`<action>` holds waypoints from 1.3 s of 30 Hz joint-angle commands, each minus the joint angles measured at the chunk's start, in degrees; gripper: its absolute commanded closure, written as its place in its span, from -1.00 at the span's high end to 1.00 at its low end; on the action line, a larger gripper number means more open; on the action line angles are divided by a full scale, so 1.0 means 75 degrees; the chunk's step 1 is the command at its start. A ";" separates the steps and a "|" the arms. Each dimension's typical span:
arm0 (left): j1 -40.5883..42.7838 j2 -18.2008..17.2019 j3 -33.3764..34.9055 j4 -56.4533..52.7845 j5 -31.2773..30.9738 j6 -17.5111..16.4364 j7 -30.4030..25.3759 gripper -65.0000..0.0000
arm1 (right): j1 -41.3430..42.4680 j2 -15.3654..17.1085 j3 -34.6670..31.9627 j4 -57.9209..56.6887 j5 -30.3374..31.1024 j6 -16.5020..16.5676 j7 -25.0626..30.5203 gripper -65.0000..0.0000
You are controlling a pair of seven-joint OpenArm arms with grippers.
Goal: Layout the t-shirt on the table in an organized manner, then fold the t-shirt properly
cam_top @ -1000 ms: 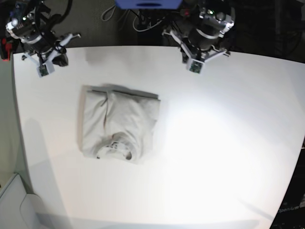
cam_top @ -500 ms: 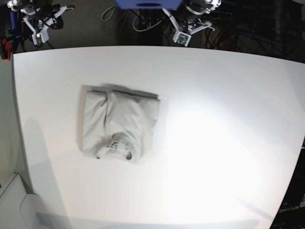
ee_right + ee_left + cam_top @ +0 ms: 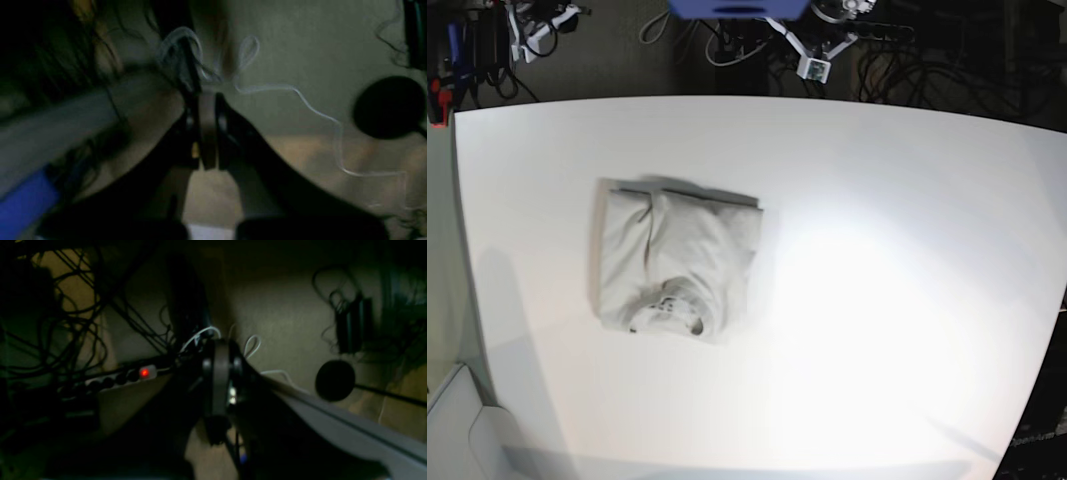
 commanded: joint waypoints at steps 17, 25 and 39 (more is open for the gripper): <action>0.0113 -0.0199 -0.0485 -0.1696 0.1193 -0.0494 0.0458 -1.00 | 0.0196 0.0068 0.0046 -0.1209 -0.0940 0.0107 0.1349 -1.00; 0.0300 -0.0175 -0.0485 -0.1602 0.1170 -0.0494 0.0434 -1.00 | 0.0137 0.0103 0.0034 -0.1209 -0.0940 0.0107 0.1349 -1.00; 0.0793 -0.0480 -0.0462 -0.0430 -0.0049 -0.0494 0.0517 -1.00 | 0.0044 0.0080 0.0034 -0.1209 -0.0940 0.0107 0.1349 -1.00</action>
